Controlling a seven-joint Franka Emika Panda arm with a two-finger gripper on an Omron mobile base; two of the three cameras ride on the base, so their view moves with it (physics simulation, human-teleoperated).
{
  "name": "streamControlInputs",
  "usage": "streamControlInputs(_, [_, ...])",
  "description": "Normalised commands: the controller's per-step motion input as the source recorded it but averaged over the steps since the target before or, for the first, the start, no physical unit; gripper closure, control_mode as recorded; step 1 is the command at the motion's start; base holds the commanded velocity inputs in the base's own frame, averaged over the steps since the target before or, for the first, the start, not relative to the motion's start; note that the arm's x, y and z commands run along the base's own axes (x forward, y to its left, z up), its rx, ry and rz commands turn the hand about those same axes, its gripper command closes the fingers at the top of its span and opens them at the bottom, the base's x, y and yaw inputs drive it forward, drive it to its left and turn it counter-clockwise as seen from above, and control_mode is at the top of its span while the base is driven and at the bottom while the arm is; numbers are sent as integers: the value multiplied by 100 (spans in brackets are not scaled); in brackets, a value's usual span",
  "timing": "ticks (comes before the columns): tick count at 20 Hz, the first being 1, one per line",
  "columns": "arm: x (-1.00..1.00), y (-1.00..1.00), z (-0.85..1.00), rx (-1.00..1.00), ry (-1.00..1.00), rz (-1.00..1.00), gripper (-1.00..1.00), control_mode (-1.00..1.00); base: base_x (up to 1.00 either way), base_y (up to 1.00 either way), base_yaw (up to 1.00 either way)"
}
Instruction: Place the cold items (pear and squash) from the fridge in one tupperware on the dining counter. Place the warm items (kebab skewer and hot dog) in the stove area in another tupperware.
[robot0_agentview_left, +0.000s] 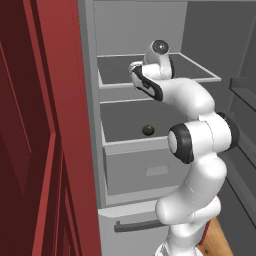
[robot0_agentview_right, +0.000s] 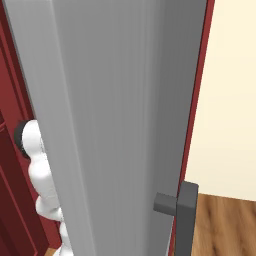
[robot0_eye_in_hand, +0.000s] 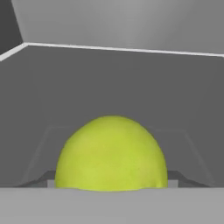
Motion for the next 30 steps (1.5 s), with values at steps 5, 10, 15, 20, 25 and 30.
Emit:
streamControlInputs(5, [-100,0,17,11,-15,0,100,-100,0,0,0])
streamControlInputs(10, [-100,-17,29,14,0,-6,100,-100,0,0,0])
streamControlInputs(15, [-100,-37,-1,2,0,-13,100,-100,0,0,0])
streamControlInputs(20, [-100,-15,-18,0,0,-2,100,-100,0,0,0])
streamControlInputs(25, [-100,-3,-61,1,-7,0,100,-100,0,0,0])
streamControlInputs(30, [-100,0,-63,2,-6,2,100,-100,0,0,0])
